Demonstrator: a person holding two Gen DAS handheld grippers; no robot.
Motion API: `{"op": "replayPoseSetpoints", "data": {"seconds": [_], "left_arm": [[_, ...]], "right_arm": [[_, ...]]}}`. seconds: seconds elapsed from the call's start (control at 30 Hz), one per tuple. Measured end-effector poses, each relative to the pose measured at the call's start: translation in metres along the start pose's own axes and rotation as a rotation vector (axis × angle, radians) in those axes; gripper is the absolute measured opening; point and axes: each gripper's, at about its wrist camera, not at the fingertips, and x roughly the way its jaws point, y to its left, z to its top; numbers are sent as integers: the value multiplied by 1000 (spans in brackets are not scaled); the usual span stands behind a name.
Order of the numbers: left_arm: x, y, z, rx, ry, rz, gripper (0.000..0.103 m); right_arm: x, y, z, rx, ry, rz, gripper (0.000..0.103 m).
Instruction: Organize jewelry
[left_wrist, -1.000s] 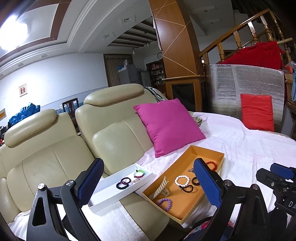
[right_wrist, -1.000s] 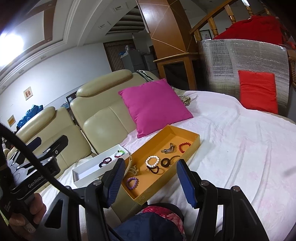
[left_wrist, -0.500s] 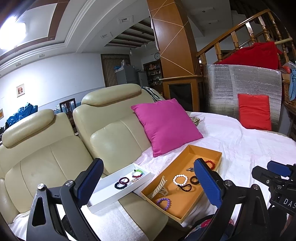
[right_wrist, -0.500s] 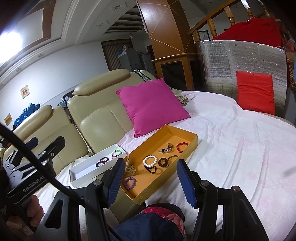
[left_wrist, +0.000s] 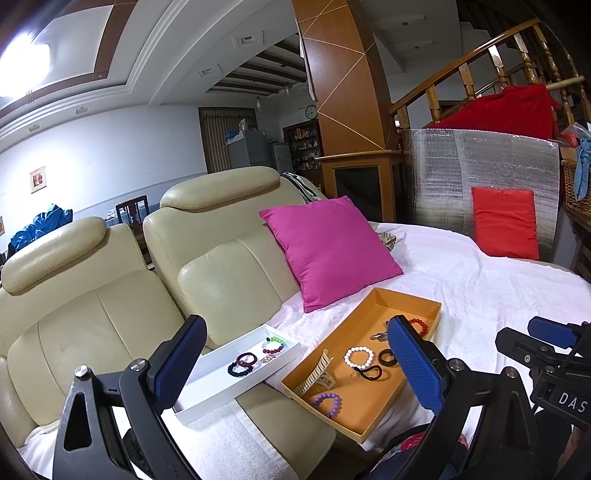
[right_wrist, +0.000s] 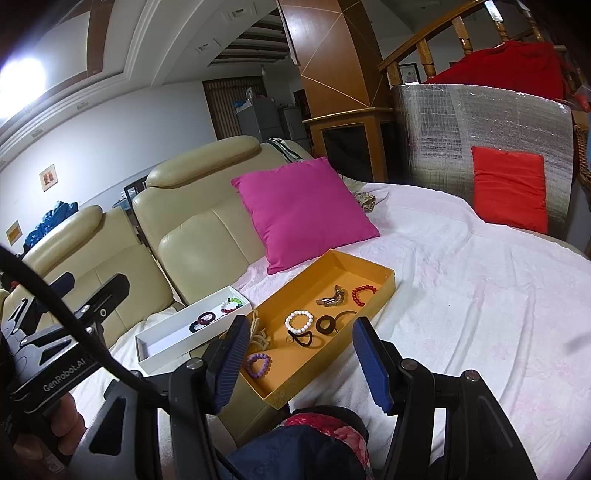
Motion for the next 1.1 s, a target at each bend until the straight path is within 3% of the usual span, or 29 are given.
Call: {"op": "replayPoseSetpoints", "data": {"seconds": [0.87, 1.1], "left_arm": [[21, 2, -4, -10, 44, -5, 98], [41, -10, -1, -3, 63, -46, 98]], "right_arm": [[32, 6, 3, -37, 45, -26, 62], [53, -7, 5, -28, 66, -36, 62]]}}
